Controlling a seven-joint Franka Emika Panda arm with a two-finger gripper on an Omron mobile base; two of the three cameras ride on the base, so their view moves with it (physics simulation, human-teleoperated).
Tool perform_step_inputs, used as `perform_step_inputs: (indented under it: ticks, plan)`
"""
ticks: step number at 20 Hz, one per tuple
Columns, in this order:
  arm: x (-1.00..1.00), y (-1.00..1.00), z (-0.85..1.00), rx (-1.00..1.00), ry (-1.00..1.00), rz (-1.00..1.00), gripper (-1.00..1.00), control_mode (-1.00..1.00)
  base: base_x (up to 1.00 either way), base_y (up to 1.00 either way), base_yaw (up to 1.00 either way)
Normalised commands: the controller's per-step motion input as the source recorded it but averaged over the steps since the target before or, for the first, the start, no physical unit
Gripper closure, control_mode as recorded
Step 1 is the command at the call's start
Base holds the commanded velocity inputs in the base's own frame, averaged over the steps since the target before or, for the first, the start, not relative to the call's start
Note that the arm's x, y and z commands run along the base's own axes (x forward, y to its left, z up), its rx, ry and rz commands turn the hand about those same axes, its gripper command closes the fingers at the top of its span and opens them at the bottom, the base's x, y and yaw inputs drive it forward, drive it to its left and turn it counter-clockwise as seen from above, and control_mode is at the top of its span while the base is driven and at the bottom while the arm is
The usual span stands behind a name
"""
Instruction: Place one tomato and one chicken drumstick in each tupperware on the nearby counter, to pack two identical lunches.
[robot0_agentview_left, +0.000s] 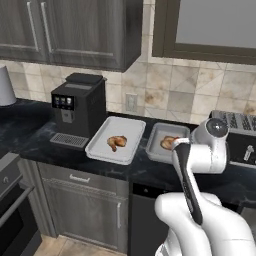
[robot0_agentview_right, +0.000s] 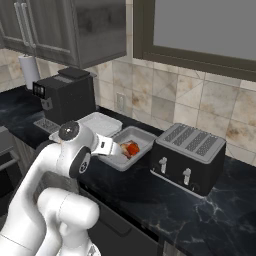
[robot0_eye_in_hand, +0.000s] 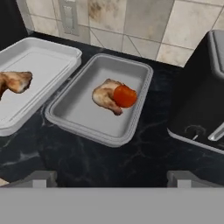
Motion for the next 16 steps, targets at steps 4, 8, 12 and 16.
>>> perform_step_inputs:
  ticks: [4,8,12,16]
  plan:
    - [0.0,0.0,0.0,0.0,0.0,0.0,-1.0,1.0,-0.64,0.0,0.06]
    - [0.0,0.0,0.0,0.0,0.0,0.0,-1.0,1.0,-0.94,0.0,0.12]
    - [0.0,0.0,0.0,0.0,0.0,0.0,-1.0,1.0,-0.91,-0.13,0.24]
    - [0.0,0.0,0.0,0.0,0.0,0.0,-1.0,1.0,-0.55,-0.73,0.49]
